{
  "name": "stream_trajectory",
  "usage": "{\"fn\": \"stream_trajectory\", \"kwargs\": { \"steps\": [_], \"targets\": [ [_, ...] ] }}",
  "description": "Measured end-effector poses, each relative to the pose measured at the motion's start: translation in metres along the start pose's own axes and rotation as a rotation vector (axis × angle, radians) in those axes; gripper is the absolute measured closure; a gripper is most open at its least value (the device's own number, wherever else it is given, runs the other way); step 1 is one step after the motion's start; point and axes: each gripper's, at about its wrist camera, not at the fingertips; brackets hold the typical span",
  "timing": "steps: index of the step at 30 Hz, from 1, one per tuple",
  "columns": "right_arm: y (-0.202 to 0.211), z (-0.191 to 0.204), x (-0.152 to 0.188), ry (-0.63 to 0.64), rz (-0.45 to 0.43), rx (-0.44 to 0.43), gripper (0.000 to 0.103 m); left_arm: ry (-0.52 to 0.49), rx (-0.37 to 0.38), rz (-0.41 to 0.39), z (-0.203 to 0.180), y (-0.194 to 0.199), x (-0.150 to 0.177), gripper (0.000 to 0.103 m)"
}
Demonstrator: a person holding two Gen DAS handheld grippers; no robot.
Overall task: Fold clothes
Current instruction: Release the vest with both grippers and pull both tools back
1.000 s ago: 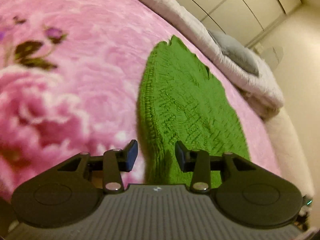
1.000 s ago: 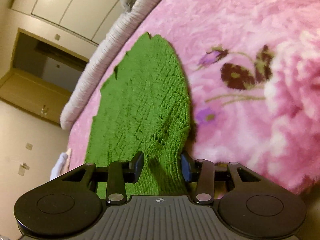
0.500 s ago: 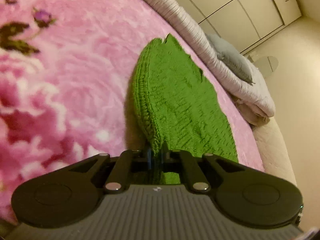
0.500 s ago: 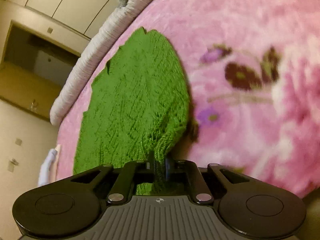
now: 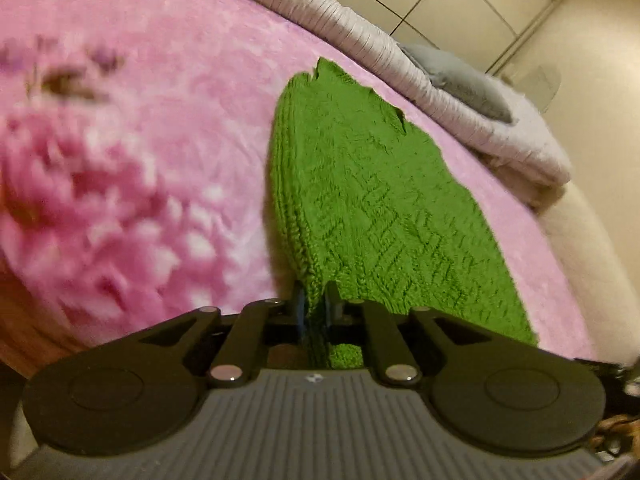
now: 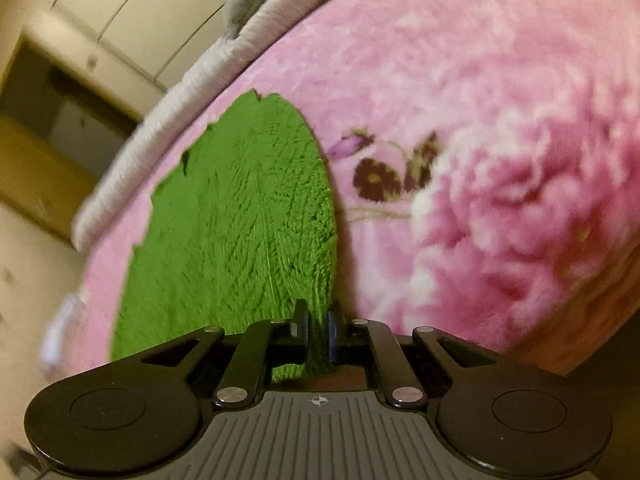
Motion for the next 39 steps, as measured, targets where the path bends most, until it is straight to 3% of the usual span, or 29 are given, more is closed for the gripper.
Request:
{"fn": "stream_trajectory", "kwargs": {
  "steps": [4,6,9,11,12,14,19,21,23,24,39],
  "targets": [
    [0.023,0.039,0.006,0.26,-0.146,0.145,0.09,-0.165,-0.142,-0.073,-0.036,0.019,-0.01,0.095],
    [0.021,0.05,0.011,0.335,-0.183,0.164,0.087,-0.196,-0.126,-0.081,-0.047,0.018,-0.01,0.095],
    [0.001,0.052,0.024,0.381,-0.153,0.14,0.086,-0.227,-0.093,-0.017,-0.057,0.001,-0.001,0.09],
    [-0.017,0.056,0.034,0.429,-0.089,0.165,0.086,-0.261,-0.154,0.071,-0.06,-0.018,0.014,0.088],
    [-0.021,0.058,0.041,0.446,-0.099,0.18,0.086,-0.265,-0.181,0.085,-0.06,-0.02,0.022,0.089],
    [-0.016,0.059,0.052,0.457,-0.107,0.206,0.085,-0.268,-0.199,0.058,-0.064,-0.013,0.033,0.089],
    [0.001,0.066,0.064,0.427,-0.048,0.244,0.082,-0.271,-0.25,0.134,-0.086,0.001,0.039,0.085],
    [0.01,0.073,0.067,0.391,-0.045,0.243,0.069,-0.288,-0.265,0.142,-0.096,0.006,0.042,0.078],
    [0.02,0.09,0.069,0.408,-0.069,0.223,0.047,-0.309,-0.27,0.139,-0.106,0.012,0.046,0.072],
    [0.022,0.097,0.07,0.43,-0.078,0.221,0.046,-0.319,-0.274,0.137,-0.111,0.014,0.048,0.072],
    [0.043,0.108,0.102,0.458,-0.087,0.217,0.043,-0.362,-0.304,0.132,-0.128,0.037,0.071,0.07]
  ]
}}
Point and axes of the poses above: each gripper's, at about its wrist camera, not at the fingertips, and y roughly against the way its jaws point, z to its left, x to its underside, and after that the axes turned 3 degrees about x, right-handed
